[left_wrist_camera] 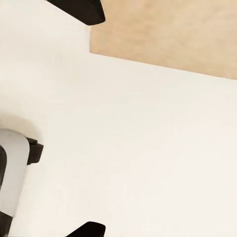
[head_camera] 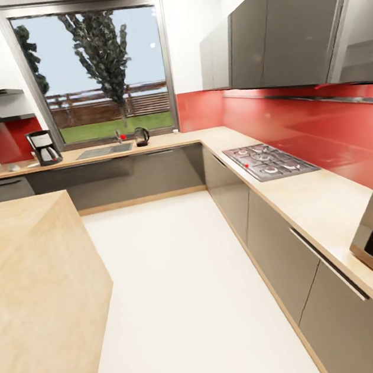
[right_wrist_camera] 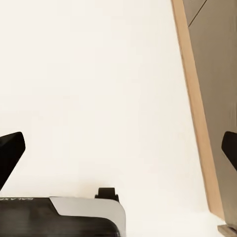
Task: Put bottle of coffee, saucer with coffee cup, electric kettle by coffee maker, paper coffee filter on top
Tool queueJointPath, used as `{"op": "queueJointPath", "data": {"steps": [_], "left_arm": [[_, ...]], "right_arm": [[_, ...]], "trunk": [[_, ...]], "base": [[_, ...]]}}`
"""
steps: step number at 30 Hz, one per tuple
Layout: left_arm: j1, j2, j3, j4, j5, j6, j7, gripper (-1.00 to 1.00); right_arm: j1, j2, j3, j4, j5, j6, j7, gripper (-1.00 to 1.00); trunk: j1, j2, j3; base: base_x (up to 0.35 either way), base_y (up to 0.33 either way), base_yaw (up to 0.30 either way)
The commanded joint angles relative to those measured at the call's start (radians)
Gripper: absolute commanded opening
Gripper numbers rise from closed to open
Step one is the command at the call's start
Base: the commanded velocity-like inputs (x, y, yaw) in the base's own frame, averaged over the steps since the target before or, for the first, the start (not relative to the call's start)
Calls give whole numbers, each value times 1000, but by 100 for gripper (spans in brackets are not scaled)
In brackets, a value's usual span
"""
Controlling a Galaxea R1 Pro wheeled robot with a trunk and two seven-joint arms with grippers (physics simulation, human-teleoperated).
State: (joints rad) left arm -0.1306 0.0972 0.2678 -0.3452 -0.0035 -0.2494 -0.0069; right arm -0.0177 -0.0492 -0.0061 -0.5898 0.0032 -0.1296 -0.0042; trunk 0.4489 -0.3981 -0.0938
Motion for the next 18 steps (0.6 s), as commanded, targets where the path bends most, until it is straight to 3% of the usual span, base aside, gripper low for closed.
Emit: {"op": "queueJointPath", "data": {"steps": [1,18], "left_arm": [[-1,0,2,2,-1,-4,-1,100],[2,7,2,2,-2,-4,-1,100]], "right_arm": [[-1,0,0,6,0,-5,0,100],[-1,0,-1,9,-3,-12,7,100]], "trunk": [[1,-2,-2],[1,-2,-3]], "base": [[335,0,0],[336,-8,11]]}}
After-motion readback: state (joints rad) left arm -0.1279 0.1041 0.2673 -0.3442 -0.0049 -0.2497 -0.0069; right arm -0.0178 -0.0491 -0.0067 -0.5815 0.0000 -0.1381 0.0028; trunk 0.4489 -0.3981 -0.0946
